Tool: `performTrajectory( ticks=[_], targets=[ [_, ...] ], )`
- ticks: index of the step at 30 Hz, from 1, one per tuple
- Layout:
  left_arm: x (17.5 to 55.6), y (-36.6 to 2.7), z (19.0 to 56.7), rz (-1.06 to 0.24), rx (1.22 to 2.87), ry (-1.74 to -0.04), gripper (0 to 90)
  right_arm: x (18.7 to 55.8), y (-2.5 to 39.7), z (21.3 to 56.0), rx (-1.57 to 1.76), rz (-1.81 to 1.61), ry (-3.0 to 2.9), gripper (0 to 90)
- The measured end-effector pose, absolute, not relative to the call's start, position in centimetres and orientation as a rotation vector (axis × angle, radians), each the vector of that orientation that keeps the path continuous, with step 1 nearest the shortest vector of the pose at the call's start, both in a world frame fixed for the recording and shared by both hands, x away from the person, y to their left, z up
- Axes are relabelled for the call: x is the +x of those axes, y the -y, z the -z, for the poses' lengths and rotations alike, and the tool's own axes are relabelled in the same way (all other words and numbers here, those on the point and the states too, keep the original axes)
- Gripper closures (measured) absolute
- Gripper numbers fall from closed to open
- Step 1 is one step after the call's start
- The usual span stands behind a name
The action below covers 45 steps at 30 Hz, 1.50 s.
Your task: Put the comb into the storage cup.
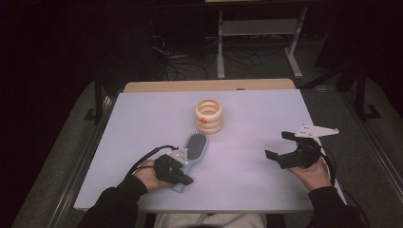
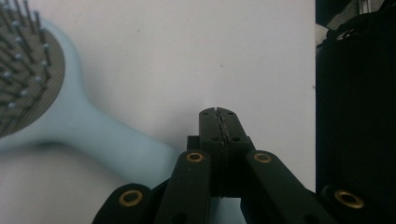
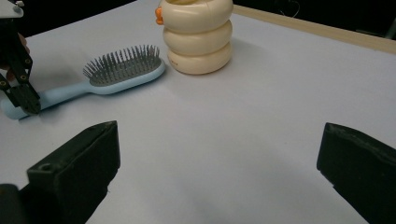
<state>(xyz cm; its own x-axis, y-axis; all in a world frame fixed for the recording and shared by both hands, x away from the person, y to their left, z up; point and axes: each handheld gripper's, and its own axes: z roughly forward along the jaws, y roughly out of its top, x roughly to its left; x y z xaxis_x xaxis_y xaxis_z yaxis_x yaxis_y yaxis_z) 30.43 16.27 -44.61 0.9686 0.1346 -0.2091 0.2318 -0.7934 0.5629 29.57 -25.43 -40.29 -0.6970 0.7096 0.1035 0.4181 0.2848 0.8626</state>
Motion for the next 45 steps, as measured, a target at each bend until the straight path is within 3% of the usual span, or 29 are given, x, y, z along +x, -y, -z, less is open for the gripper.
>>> performTrajectory(
  ticks=[45],
  targets=[
    [32.5, -22.0, 44.2, 0.18, 2.471, -0.453, 90.0, 29.6, 25.3, 40.4, 1.027, -1.37, -2.268, 0.0]
  ],
)
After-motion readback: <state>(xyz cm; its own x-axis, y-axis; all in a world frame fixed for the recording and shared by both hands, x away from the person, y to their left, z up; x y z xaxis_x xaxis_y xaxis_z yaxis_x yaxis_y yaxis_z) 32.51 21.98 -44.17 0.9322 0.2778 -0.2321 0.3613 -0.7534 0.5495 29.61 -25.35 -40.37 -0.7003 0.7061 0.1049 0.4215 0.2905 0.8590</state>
